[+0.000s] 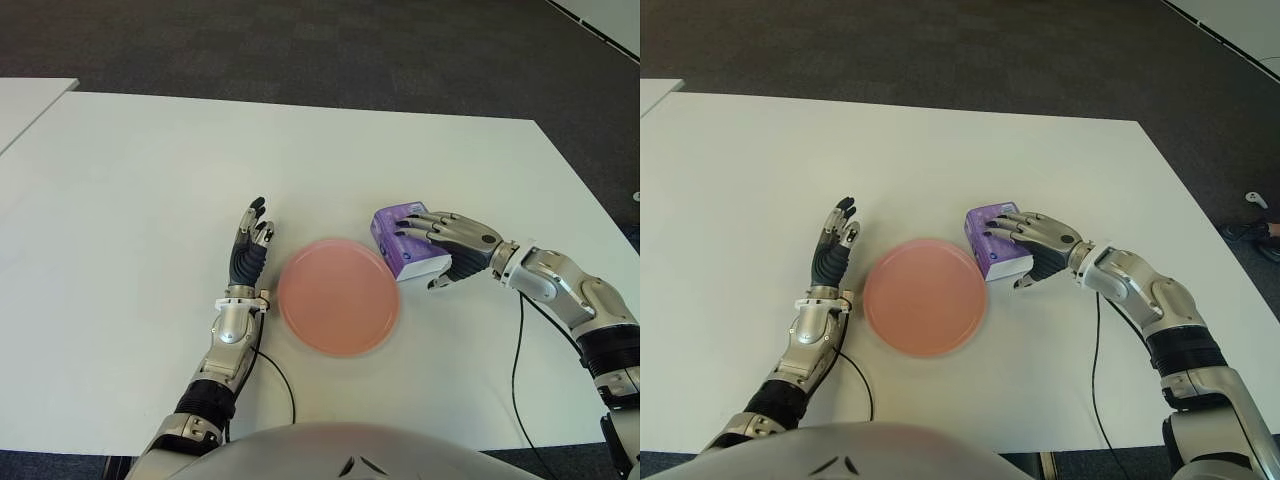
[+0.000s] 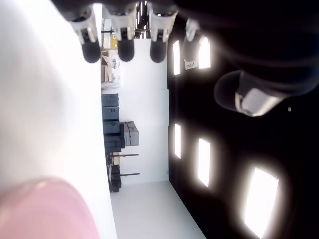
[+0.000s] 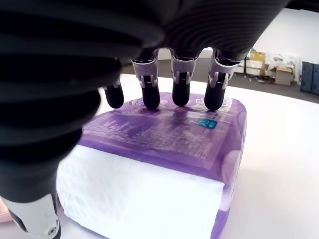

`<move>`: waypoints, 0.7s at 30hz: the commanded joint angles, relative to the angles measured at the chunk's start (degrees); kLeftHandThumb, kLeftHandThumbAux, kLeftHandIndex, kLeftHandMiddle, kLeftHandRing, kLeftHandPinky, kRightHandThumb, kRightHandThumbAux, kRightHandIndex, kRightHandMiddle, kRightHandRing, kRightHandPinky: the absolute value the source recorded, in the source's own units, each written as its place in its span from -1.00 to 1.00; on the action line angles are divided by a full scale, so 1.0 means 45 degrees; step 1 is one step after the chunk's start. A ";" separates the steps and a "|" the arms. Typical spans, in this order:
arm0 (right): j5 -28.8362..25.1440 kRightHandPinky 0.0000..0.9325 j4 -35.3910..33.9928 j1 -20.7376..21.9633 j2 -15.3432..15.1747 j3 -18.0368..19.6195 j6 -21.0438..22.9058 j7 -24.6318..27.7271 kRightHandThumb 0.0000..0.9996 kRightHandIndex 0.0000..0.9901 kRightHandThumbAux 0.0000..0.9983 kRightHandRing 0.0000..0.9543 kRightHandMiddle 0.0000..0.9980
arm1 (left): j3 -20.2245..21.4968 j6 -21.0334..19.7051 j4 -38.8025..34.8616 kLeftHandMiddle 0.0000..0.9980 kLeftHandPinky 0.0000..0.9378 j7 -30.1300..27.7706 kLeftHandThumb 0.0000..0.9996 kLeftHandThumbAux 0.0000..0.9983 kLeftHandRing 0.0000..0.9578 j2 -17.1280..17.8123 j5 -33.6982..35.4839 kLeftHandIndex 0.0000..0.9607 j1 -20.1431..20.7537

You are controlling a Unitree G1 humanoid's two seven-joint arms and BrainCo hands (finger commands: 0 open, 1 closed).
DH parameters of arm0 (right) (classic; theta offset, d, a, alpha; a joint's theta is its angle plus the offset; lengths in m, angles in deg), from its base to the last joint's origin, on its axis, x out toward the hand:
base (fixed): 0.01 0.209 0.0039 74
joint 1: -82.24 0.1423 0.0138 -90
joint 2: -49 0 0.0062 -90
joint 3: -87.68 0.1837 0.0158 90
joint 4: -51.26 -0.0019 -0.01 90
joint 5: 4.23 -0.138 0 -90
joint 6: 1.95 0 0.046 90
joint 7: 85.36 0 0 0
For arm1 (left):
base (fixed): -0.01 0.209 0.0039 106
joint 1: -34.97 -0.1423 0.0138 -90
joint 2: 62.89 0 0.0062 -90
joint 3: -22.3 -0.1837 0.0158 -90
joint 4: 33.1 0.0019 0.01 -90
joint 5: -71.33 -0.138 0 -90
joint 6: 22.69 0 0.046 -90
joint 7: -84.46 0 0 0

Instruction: Put the tissue paper into the plate.

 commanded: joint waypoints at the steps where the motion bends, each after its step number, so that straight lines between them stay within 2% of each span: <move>1: 0.0085 -1.00 0.0508 0.0362 0.0380 -0.0288 -0.0028 -0.0140 -1.00 -1.00 0.41 -1.00 -0.96 | 0.0108 -0.0161 0.1978 -1.00 -1.00 0.0047 -1.00 -0.28 -1.00 0.0698 -0.0726 -1.00 -0.2330; 21: -0.0106 -1.00 0.1446 0.0900 0.0931 -0.0281 0.0285 -0.0428 -0.94 -1.00 0.37 -1.00 -0.99 | 0.0111 0.0089 0.2078 -1.00 -1.00 0.0067 -1.00 -0.32 -1.00 0.0743 -0.0754 -1.00 -0.2399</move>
